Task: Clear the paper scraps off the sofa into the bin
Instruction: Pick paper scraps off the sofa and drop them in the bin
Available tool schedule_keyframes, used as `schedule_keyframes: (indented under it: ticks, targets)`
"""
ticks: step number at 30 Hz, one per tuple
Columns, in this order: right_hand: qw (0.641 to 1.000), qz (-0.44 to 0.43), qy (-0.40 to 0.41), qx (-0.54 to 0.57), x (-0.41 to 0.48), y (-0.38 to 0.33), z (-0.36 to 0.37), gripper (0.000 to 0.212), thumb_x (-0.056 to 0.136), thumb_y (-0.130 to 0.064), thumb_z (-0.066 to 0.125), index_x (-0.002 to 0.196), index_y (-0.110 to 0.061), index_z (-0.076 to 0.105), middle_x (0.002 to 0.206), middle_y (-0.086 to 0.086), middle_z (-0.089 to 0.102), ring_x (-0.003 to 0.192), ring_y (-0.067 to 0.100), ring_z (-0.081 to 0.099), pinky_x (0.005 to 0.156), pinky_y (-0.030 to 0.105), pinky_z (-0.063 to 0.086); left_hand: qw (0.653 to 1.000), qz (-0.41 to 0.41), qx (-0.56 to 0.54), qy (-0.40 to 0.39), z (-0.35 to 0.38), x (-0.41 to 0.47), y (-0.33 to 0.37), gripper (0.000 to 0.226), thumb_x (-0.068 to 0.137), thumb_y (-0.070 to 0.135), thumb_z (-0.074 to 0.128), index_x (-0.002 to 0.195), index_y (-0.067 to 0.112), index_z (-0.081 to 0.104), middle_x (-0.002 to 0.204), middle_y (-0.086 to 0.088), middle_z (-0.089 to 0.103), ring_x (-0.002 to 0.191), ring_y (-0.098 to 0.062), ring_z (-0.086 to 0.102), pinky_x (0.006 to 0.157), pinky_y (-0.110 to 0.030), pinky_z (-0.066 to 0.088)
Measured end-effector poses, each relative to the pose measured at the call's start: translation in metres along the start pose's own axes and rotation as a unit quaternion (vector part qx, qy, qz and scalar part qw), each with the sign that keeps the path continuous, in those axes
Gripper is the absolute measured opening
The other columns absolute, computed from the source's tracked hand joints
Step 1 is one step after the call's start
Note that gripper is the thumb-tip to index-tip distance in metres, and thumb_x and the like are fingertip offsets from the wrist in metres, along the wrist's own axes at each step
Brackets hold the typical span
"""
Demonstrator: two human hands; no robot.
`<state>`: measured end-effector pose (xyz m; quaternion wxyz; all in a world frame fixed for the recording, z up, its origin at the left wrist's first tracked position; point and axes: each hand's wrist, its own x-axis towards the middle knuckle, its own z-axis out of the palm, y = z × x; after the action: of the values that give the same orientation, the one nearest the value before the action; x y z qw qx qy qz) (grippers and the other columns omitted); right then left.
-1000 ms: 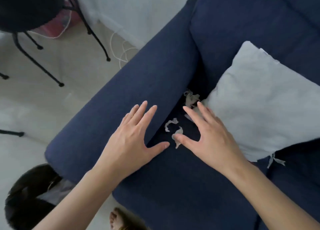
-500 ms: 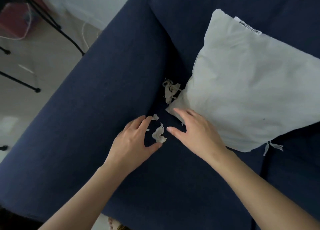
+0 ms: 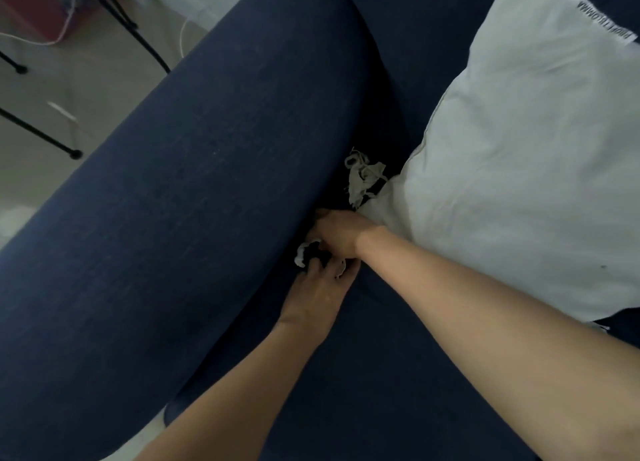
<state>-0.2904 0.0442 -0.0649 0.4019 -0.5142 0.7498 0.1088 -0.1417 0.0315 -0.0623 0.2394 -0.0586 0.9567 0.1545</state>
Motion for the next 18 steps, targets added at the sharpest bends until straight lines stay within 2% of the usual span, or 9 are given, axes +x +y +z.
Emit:
schedule_keyframes:
  ticks: [2,4,5,7,9,11,15,18]
  targets:
    - [1.0,0.006,0.024,-0.014,0.003,0.004,0.003,0.026,0.1,-0.01,0.054,0.123,-0.013,0.068,0.132,0.01,0.057,0.111,0.026,0.061,0.074,0.028,0.042,0.998,-0.016,-0.02,0.052,0.004,0.008,-0.001,0.058,0.093,0.006,0.055,0.146,0.017,0.034,0.142,-0.009,0.042,0.114,-0.029,0.045,0.075,-0.033,0.045]
    - [0.998,0.023,0.051,-0.015,0.001,0.008,0.009,0.022,0.099,-0.004,0.052,0.11,-0.008,0.072,0.12,0.011,0.065,0.103,0.025,0.065,0.071,0.027,0.042,0.996,-0.022,-0.039,0.071,0.01,0.013,-0.003,0.028,0.093,0.002,0.055,0.12,0.009,0.059,0.122,-0.012,0.056,0.105,-0.026,0.052,0.064,-0.029,0.04]
    - [0.998,0.032,0.055,-0.01,-0.001,0.009,0.011,0.022,0.1,-0.004,0.052,0.108,-0.007,0.072,0.116,0.011,0.068,0.101,0.025,0.067,0.071,0.027,0.045,0.996,-0.02,-0.045,0.068,0.014,0.014,-0.003,0.018,0.092,0.0,0.056,0.108,0.006,0.064,0.114,-0.013,0.059,0.1,-0.025,0.055,0.063,-0.029,0.038]
    - [0.997,0.05,0.061,0.018,-0.008,0.011,0.016,0.024,0.1,-0.003,0.051,0.11,-0.007,0.073,0.114,0.012,0.07,0.099,0.024,0.068,0.071,0.028,0.049,0.996,-0.025,-0.062,0.063,0.015,0.011,-0.004,0.012,0.091,-0.002,0.058,0.097,0.006,0.064,0.106,-0.013,0.059,0.095,-0.024,0.057,0.061,-0.028,0.038]
    - [0.991,0.074,0.085,0.069,-0.018,0.01,0.017,0.025,0.1,-0.003,0.052,0.112,-0.009,0.073,0.114,0.012,0.07,0.099,0.025,0.068,0.07,0.027,0.046,0.992,-0.034,-0.091,0.075,0.009,0.004,-0.004,0.013,0.09,-0.002,0.058,0.098,0.007,0.062,0.103,-0.011,0.059,0.094,-0.022,0.056,0.062,-0.028,0.038]
    - [0.977,0.106,0.132,0.132,-0.035,0.006,0.014,0.023,0.099,-0.006,0.054,0.106,-0.013,0.075,0.11,0.011,0.073,0.097,0.025,0.068,0.07,0.027,0.046,0.988,-0.039,-0.122,0.09,0.001,-0.011,-0.003,0.015,0.088,-0.004,0.057,0.097,0.008,0.061,0.1,-0.009,0.058,0.091,-0.021,0.054,0.063,-0.029,0.041]
    - [0.925,0.127,0.292,0.207,-0.086,-0.016,-0.009,0.015,0.092,-0.009,0.068,0.098,-0.017,0.08,0.095,0.001,0.077,0.085,0.015,0.071,0.08,0.028,0.056,0.956,-0.041,-0.213,0.195,-0.035,-0.067,-0.007,0.023,0.079,-0.006,0.07,0.084,0.015,0.062,0.079,0.001,0.056,0.067,-0.01,0.046,0.05,-0.026,0.04]
    - [0.895,0.111,0.347,0.256,-0.121,-0.054,-0.037,0.013,0.089,-0.012,0.073,0.089,-0.022,0.08,0.081,-0.01,0.073,0.073,0.004,0.069,0.073,0.02,0.056,0.932,-0.062,-0.249,0.256,-0.077,-0.122,-0.023,0.018,0.089,0.003,0.063,0.089,0.019,0.056,0.08,0.007,0.053,0.068,-0.012,0.049,0.054,-0.032,0.046]
